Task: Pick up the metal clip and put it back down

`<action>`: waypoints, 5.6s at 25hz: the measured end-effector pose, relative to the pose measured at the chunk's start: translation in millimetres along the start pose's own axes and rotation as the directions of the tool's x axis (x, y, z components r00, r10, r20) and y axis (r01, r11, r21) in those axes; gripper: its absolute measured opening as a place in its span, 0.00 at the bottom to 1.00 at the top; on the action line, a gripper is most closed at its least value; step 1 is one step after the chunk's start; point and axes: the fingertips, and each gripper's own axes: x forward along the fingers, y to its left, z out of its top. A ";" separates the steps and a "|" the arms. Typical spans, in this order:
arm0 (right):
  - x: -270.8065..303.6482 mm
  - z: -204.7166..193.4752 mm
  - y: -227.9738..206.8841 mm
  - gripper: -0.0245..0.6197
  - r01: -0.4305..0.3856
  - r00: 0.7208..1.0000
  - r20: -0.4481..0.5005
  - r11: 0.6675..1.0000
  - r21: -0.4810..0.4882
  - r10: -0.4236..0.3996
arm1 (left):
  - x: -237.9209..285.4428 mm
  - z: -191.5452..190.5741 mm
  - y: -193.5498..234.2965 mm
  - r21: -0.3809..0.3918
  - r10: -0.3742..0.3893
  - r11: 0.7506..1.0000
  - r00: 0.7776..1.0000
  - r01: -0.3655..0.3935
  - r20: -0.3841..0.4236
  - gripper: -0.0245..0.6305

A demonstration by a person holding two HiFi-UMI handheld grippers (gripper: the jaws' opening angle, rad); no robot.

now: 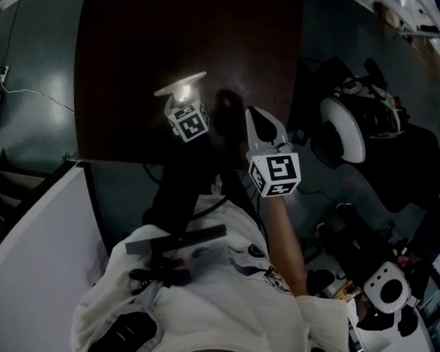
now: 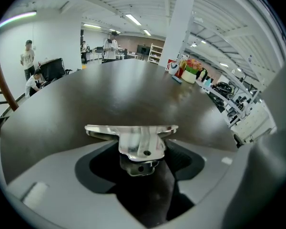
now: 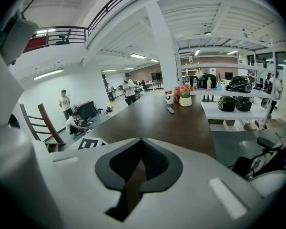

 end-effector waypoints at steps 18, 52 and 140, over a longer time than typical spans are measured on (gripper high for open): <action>14.0 -13.8 3.4 0.04 -0.008 1.000 -0.015 1.000 0.009 0.008 | -28.5 -3.8 -9.6 0.114 -0.121 0.986 0.993 0.119 0.015 0.48; -28.6 119.5 88.4 0.04 0.025 0.918 0.396 0.996 -0.086 0.011 | -301.4 247.2 14.9 0.474 -0.657 0.748 0.423 0.464 0.623 0.45; -5.2 33.3 33.9 0.04 0.080 0.989 0.123 0.996 0.032 -0.083 | 14.2 32.0 40.6 0.607 -0.380 0.706 0.919 0.365 -0.110 0.45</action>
